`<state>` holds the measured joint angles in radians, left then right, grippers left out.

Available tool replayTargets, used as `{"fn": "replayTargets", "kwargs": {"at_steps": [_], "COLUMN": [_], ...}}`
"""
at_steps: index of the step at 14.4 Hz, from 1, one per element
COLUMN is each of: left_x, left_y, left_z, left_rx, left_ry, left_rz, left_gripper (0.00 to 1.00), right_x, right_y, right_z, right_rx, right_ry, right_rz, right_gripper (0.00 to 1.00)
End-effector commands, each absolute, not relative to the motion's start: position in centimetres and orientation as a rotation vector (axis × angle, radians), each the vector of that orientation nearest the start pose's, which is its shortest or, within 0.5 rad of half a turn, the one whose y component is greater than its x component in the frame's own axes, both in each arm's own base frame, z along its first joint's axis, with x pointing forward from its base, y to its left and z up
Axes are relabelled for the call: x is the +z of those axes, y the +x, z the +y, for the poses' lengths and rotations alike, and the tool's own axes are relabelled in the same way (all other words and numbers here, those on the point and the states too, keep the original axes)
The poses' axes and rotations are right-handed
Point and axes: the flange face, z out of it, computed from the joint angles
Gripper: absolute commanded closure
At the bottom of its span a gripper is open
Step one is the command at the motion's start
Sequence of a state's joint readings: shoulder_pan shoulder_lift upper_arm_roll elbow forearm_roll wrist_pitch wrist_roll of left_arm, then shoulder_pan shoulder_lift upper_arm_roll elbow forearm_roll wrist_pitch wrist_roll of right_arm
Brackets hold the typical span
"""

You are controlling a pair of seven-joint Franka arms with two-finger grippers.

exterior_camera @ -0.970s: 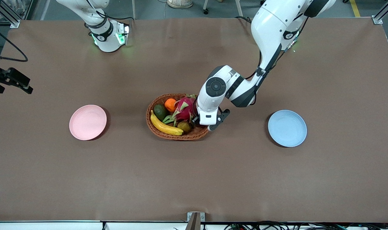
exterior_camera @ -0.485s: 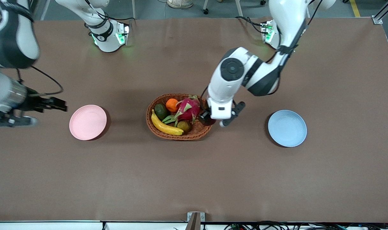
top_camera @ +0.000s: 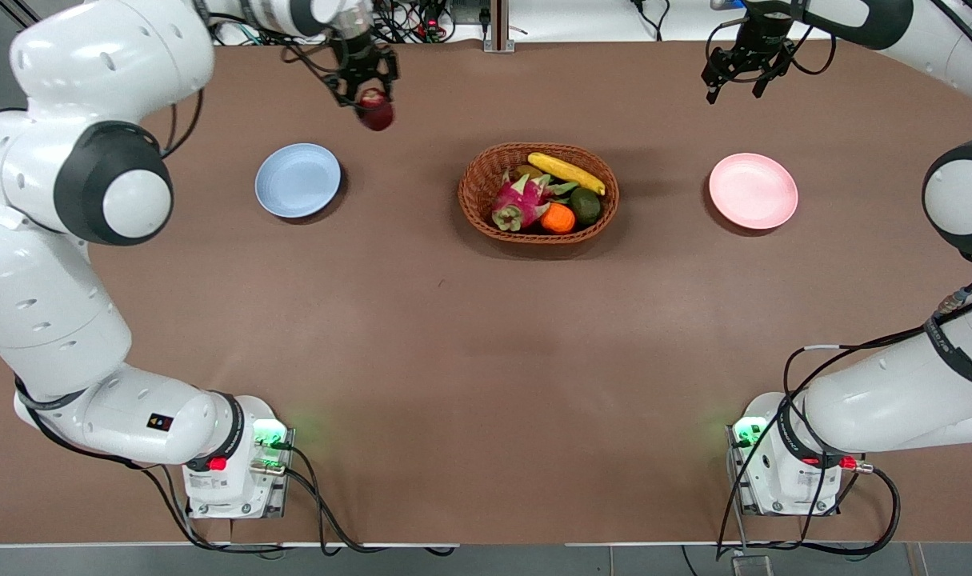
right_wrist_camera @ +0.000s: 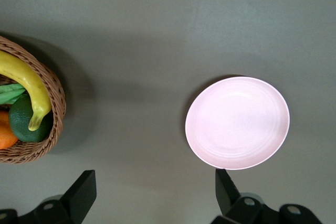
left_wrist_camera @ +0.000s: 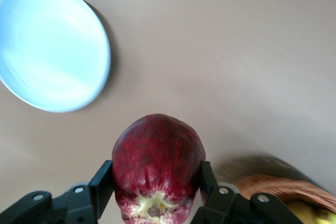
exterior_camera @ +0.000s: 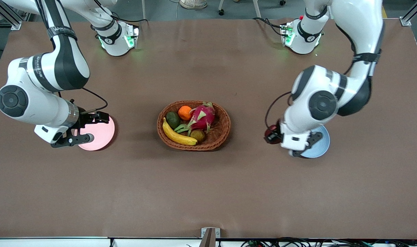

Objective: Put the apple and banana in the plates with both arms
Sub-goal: 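Carry the apple toward the blue plate while the right gripper reaches the basket, then lower the apple onto the blue plate while the right gripper grasps the banana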

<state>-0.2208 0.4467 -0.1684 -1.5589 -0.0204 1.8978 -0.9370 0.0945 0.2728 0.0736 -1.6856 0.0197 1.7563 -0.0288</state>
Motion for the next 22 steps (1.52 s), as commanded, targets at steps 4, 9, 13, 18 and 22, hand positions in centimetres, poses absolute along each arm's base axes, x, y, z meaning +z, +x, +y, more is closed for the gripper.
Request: {"fn": "replayTargets", "kwargs": {"at_steps": [4,9,13,18,22], "left_x": [34.1,27.8,24.4,22.8,22.2], "left_y": [62.1,60.7,60.6,60.4,59.6], "left_z": [-14.5,-10.2,-5.3,-4.8,-4.9], "left_rx": [0.333,0.266,0.254,0.299,0.331], "left_ry": [-3.009,-3.062,-3.101,-3.103,-3.095], "left_rz": [-0.789,-0.756,-0.709,-0.714,-0.708], "left_gripper": [1.00,1.00,1.00,0.99,0.99], "right_x": [35.9,34.5,31.5,27.9,26.8], "right_y": [59.9,58.7,56.7,56.4,56.5], "right_z": [20.3,24.0,28.1,30.1,30.5], "right_rx": [0.381,0.413,0.497,0.516,0.512], "right_ry": [-3.061,-3.065,-3.082,-3.075,-3.059], "right_rz": [-0.483,-0.516,-0.478,-0.487,-0.475], "right_gripper": [0.00,0.02,0.12,0.23,0.34]}}
